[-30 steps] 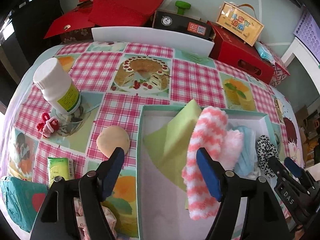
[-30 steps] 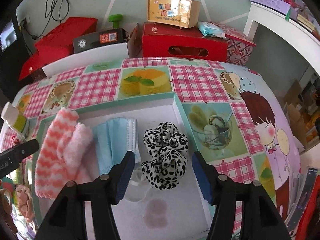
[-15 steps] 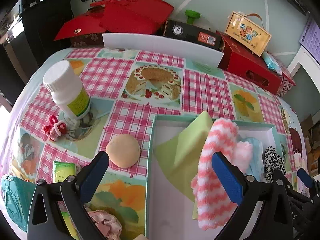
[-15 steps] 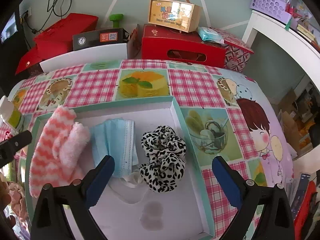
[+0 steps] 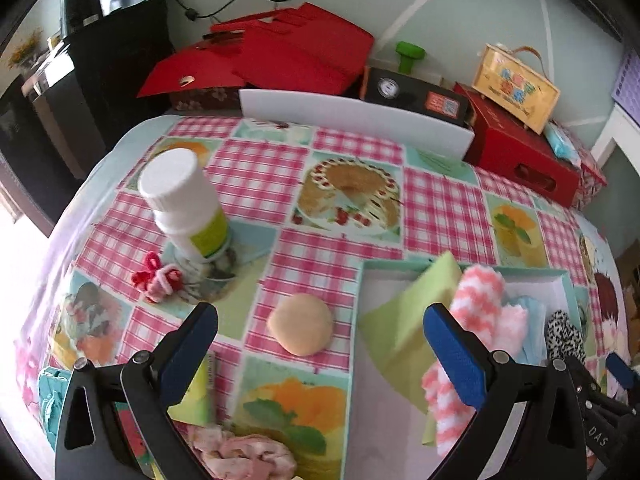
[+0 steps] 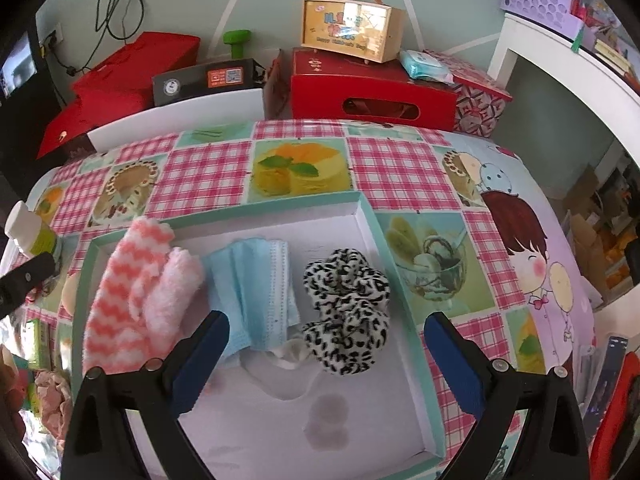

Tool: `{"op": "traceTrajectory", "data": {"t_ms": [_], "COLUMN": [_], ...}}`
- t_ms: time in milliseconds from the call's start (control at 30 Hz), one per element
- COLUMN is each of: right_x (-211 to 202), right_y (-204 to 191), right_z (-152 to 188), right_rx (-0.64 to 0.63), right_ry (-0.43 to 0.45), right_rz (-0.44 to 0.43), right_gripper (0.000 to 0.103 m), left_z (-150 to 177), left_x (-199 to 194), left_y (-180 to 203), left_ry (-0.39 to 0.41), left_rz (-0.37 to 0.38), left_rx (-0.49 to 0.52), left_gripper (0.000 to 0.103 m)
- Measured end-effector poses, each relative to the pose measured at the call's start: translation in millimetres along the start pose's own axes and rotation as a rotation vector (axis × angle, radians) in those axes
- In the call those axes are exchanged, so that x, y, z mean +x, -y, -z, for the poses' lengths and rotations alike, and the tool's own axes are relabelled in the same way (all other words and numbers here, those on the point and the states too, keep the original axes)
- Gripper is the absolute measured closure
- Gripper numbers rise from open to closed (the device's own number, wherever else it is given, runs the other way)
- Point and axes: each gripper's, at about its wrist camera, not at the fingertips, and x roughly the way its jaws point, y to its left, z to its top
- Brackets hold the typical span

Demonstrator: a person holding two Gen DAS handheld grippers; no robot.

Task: Organize soft objects
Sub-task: 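Withdraw both open tools from the tray back toward the remaining items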

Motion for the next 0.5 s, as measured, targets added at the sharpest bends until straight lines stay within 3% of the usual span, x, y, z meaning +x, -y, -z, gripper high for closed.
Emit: {"op": "traceTrajectory", "data": {"t_ms": [500], "right_x": [-20.0], "right_y": [-79.7], "right_z": [1.9], "right_rx": [-0.138], "right_ry": [0.034], "right_rz": [-0.159], "right_gripper": [0.003], "left_z": [-12.3], "left_x": [-25.4], "left_y": [-92.8], "left_ry": [0.075], "left_rz": [-0.090], "left_rx": [-0.160], "left_gripper": [0.001]}}
